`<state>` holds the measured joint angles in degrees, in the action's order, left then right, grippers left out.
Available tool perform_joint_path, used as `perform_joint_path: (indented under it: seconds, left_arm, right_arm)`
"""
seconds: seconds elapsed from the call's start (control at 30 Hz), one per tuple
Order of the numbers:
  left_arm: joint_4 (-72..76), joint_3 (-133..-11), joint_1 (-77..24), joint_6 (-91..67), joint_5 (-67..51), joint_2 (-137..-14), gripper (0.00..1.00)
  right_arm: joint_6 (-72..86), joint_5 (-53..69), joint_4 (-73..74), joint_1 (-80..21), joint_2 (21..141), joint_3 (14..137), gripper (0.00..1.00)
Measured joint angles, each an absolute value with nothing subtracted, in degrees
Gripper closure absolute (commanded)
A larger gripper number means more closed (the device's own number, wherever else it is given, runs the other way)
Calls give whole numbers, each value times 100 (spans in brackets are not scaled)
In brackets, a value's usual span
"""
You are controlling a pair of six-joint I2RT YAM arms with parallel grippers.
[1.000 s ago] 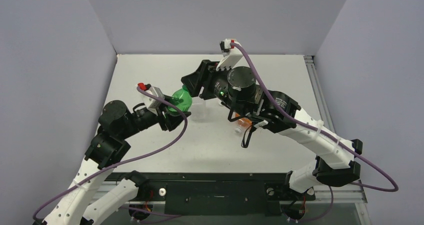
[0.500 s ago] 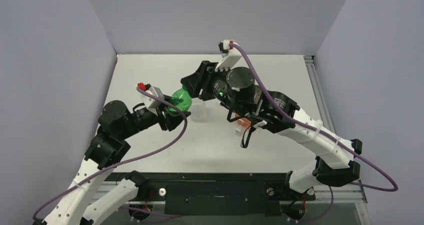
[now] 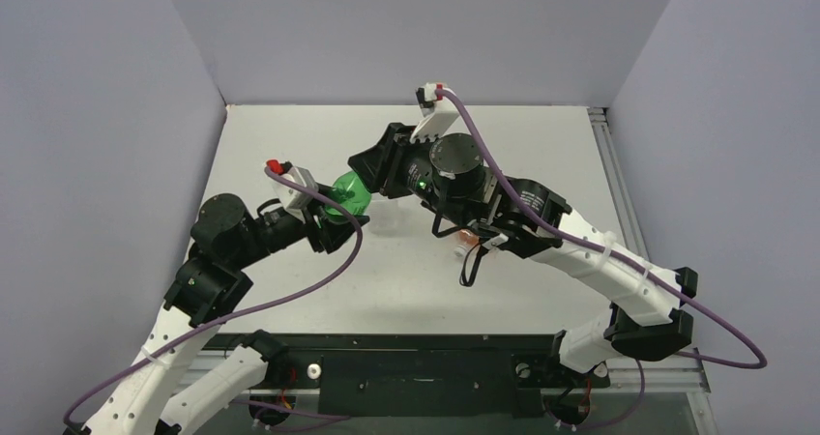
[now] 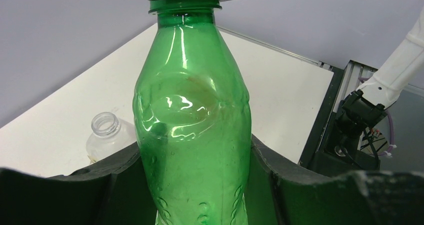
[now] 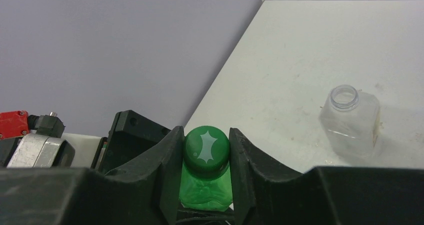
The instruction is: Unscrew the bottle caps
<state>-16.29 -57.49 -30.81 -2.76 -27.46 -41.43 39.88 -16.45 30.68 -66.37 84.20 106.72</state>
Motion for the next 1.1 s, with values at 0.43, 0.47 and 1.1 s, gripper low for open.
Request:
perform_joint_path:
  seconds: [0.43, 0.47, 1.1]
  left_arm:
    - [-1706, -5749, -3065, -423, -2692, -4219, 100]
    - [-1688, -5749, -3065, -460, -2698, -4219, 100]
    - [-174, -5470, -3107, -2707, -4899, -4136, 100]
  right_arm:
    - [3723, -1334, 2746, -6521, 8374, 10394, 100]
    - [3649, -1214, 2718, -6484, 8366, 10383, 100]
    - [2622, 2370, 2025, -5798, 7330, 9553, 100]
